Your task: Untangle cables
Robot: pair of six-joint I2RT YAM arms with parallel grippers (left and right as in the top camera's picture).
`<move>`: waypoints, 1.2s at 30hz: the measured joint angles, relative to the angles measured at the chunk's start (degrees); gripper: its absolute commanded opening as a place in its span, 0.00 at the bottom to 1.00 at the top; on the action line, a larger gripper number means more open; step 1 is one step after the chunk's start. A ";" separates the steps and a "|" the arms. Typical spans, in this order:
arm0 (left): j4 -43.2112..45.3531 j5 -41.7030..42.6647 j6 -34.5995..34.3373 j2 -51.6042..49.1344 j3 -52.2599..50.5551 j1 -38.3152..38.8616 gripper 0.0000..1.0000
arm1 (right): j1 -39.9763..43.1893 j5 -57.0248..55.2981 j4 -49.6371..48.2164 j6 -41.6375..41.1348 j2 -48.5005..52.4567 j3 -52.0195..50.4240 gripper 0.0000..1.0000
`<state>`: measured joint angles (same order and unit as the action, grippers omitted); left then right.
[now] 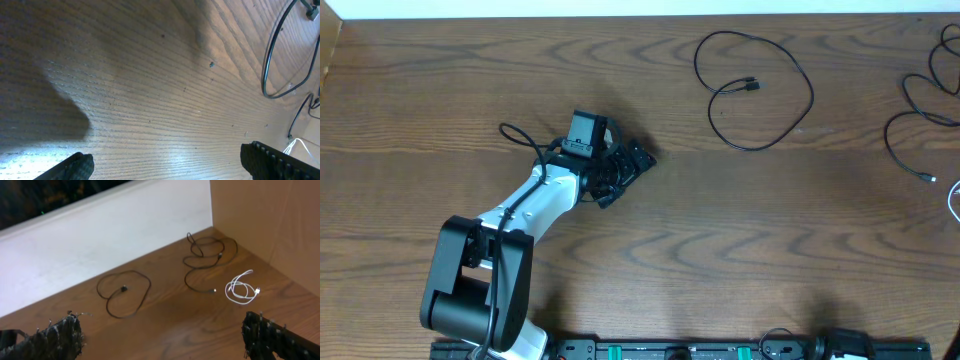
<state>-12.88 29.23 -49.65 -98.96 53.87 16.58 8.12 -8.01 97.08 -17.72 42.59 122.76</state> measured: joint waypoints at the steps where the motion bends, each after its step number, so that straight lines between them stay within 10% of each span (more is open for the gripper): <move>1: 0.00 0.00 0.00 0.00 0.00 0.00 0.98 | 0.00 0.00 0.00 0.00 -1.09 0.02 0.99; 36: -0.02 0.02 0.00 0.00 0.00 0.00 0.98 | -3.39 -0.44 -0.02 0.00 -25.83 0.24 0.99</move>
<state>-12.91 29.26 -49.65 -98.96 53.87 16.58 4.73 -8.45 97.06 -17.72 16.75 123.00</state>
